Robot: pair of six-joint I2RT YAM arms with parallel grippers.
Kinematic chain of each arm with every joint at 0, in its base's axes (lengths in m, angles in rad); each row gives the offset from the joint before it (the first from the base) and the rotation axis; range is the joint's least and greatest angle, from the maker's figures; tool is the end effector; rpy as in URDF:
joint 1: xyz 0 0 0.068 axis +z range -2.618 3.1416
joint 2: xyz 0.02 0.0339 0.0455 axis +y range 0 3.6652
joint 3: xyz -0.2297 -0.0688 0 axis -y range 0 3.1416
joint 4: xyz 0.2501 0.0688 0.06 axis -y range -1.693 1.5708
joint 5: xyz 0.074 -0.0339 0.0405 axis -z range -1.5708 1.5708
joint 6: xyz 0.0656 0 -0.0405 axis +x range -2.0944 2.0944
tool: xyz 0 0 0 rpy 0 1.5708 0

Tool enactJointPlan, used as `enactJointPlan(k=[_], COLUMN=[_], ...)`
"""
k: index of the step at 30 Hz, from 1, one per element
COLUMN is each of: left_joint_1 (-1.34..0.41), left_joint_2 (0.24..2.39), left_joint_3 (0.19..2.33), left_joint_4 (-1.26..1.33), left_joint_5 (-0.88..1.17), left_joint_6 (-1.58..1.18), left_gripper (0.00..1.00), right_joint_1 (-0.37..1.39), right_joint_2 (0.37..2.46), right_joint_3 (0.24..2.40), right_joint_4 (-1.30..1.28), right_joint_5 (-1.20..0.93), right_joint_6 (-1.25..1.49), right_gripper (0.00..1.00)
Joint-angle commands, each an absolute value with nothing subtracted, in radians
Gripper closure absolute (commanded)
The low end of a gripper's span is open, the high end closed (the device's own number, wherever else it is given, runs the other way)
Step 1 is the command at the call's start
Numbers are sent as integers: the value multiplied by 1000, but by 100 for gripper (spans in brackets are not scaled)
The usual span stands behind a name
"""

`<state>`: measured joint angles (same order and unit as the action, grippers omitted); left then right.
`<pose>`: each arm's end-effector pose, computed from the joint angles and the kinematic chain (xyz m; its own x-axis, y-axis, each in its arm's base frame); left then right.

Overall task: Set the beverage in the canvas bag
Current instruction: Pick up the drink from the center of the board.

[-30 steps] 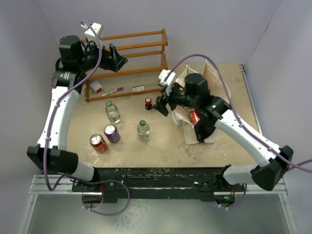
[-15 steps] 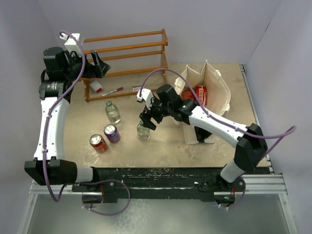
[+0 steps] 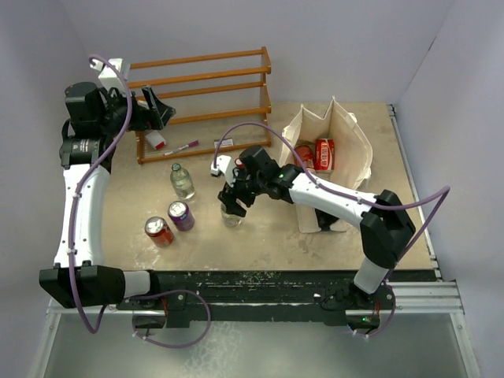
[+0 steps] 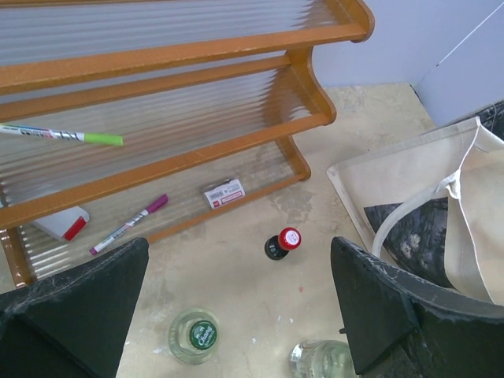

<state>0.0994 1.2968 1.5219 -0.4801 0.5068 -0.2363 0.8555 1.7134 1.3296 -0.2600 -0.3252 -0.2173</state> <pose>0.3170 -0.0004 0.4158 -0.3331 -0.2389 -0.9121 0.3113 0.8853 -0.3456 0.2570 0.3277 0.2211 -0.1941 -0.5349 -0.8224 -0.9470 0.3208 0.0148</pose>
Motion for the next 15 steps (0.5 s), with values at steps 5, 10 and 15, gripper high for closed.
enactJointPlan(k=[5, 10, 15], left_joint_1=[113, 115, 115], left_joint_2=[1248, 1244, 1247], left_joint_3=[1488, 1471, 1451], left_joint_4=[-438, -433, -435], left_joint_5=[535, 544, 534], left_joint_6=[-269, -266, -224], left_gripper=[1, 1, 1], right_joint_1=[877, 877, 877], right_joint_2=[1697, 1674, 1660], right_joint_3=[1369, 1362, 1380], right_joint_4=[-199, -199, -209], right_joint_5=[-323, -315, -309], right_joint_6=[-218, -221, -219], right_gripper=[34, 48, 69])
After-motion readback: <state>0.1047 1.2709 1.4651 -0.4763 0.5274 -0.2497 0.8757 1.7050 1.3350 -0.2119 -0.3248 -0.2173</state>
